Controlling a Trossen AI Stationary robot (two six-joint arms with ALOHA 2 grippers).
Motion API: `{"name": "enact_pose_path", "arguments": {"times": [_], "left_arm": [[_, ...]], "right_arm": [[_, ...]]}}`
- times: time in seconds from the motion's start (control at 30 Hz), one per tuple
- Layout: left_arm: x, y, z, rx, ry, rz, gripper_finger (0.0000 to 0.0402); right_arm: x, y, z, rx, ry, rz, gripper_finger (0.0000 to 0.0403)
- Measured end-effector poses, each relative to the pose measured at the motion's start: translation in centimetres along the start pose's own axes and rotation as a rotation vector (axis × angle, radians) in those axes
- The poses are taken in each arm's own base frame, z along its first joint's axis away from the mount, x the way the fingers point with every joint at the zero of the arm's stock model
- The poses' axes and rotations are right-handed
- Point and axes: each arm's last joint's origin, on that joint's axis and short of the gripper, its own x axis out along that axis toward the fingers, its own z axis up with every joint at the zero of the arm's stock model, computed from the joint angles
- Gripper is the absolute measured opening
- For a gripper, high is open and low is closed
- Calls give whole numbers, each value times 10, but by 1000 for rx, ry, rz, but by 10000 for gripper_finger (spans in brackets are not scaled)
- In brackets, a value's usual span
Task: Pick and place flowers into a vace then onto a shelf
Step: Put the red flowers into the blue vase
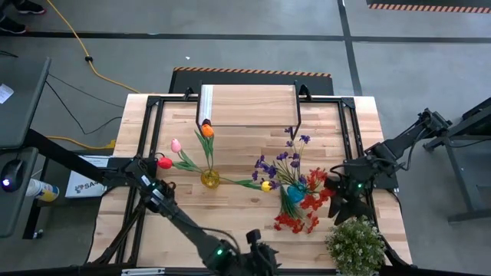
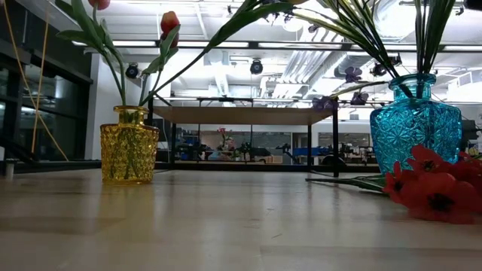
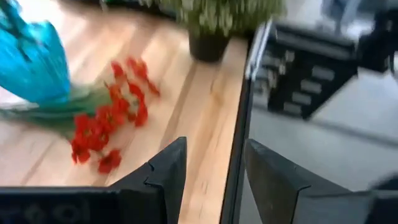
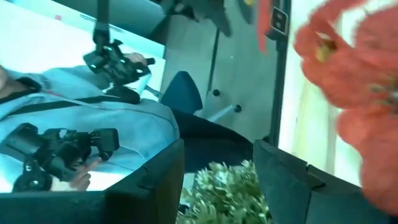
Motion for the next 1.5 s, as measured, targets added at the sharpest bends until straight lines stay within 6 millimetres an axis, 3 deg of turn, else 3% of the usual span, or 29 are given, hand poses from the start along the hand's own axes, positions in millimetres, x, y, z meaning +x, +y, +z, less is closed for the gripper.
{"name": "enact_pose_path", "arguments": {"times": [0.13, 0.4, 0.53, 0.73, 1.17, 1.3, 1.5], "left_arm": [[10, 12, -2, 49, 106, 7, 189], [6, 21, -14, 203, 234, 61, 143], [5, 26, -20, 162, 366, 32, 120], [6, 26, -20, 129, 381, 26, 95], [44, 41, -51, 199, 403, 194, 69], [58, 46, -48, 156, 377, 186, 68], [70, 49, -36, 143, 423, 32, 67]], "right_arm": [[1, 6, 2, -21, -40, 47, 182], [2, 26, 6, -108, -173, 167, 184], [0, 35, 8, -146, -215, 245, 179], [-2, 46, 9, -194, -257, 340, 171], [-13, 66, 10, -353, -367, 515, 154], [-18, 69, 10, -372, -395, 553, 157], [-18, 70, 10, -375, -396, 554, 154]]}}
